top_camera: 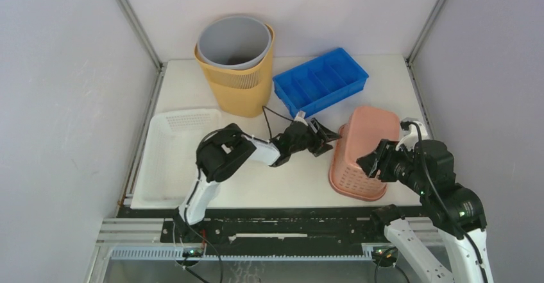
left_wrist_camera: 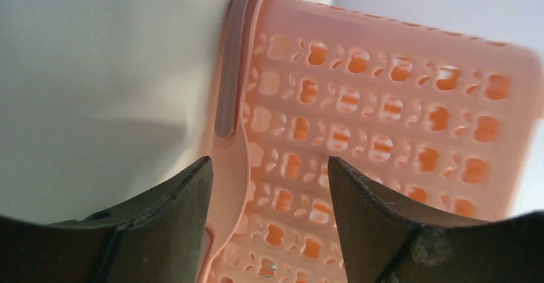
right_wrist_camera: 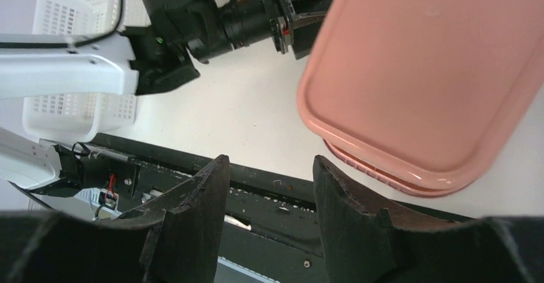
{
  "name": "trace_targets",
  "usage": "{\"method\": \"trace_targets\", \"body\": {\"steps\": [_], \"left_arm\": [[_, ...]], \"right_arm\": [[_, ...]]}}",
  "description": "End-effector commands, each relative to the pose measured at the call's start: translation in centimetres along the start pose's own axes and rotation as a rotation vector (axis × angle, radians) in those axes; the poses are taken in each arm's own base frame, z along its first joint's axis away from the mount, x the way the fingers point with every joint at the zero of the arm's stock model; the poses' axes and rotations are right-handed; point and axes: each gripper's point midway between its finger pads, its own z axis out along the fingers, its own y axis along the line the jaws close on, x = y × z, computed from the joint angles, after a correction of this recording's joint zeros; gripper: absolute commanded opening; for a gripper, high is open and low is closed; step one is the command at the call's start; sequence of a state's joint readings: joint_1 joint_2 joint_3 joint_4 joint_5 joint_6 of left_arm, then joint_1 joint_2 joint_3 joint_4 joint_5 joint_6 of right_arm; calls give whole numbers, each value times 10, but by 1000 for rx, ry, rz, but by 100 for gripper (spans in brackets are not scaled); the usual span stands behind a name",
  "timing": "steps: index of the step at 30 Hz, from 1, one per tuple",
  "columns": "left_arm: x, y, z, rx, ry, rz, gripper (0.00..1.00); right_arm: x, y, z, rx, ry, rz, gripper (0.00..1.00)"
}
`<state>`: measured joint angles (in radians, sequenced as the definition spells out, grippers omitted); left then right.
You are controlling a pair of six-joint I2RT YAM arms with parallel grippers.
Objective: Turn the large container upside down
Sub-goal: Turn the container upside down at the center of the board, then move the container to the corner of the board.
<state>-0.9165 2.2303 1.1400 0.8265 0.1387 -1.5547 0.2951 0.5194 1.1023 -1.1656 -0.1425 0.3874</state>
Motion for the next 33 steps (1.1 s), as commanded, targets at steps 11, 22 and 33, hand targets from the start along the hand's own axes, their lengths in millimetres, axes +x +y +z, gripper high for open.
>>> {"method": "trace_targets", "body": {"steps": [11,22,33], "left_arm": [[-36,9,-89,-541,27,673,79],[-34,-23,-215,-525,-59,794,100],[-50,-10,-286,-584,-208,798,100]], "right_arm": [[-7,11,42,-67,26,10,59],[2,53,90,-163,135,-30,55],[40,31,162,78,250,-145,56]]}}
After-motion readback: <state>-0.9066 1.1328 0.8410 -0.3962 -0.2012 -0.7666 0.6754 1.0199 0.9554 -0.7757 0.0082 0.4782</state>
